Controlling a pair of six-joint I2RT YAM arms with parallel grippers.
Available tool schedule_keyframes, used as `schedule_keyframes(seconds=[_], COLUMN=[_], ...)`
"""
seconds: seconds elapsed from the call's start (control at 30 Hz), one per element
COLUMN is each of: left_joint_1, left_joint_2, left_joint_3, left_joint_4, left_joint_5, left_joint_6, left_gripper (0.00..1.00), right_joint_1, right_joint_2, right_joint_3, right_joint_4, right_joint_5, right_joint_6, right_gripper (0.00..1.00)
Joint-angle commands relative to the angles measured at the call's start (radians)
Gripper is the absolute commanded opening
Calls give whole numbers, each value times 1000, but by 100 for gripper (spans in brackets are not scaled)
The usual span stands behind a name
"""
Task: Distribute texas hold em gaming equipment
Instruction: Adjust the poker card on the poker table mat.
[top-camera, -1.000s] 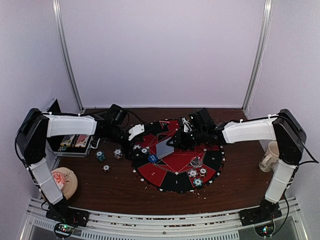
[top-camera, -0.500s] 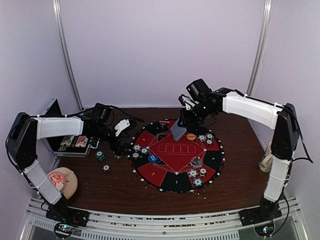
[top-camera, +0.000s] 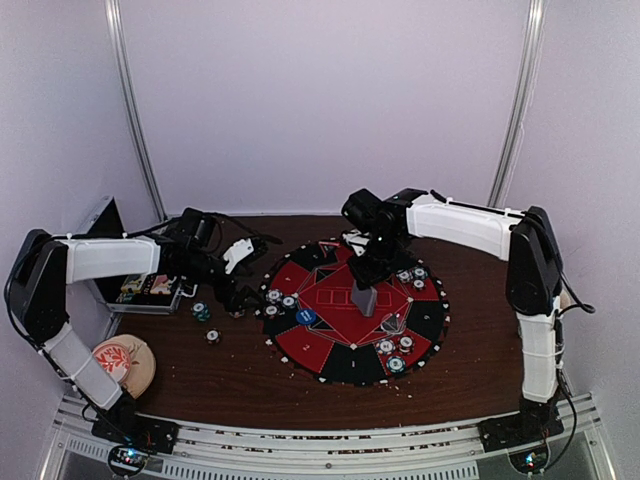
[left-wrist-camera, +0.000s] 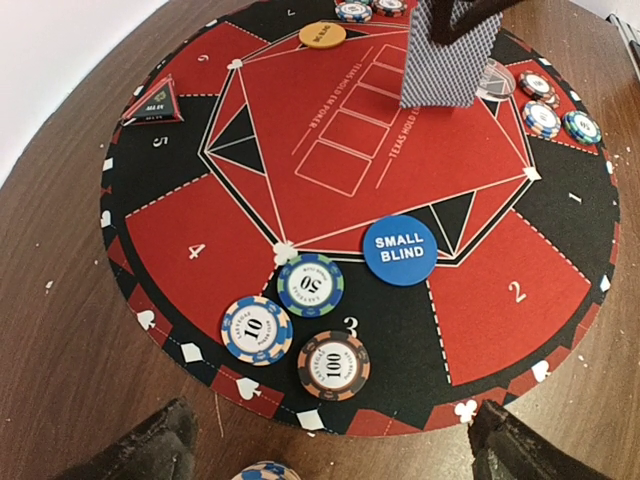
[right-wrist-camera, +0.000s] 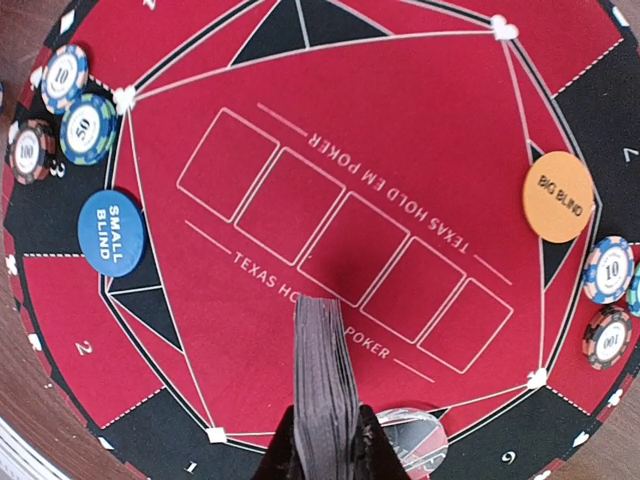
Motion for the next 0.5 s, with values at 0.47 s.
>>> schedule_keyframes(seconds=[0.47], left_joint_1=[7], left_joint_2=[-5], left_joint_3=[-14], left_joint_4=[62], left_joint_5=[-4], left_joint_6=[-17], left_gripper=[98], right_joint_1=[38], right_joint_2=[31], right_joint_3=[-24], right_joint_4=[28], right_joint_5=[52], right_joint_6=[-14], right_gripper=[12])
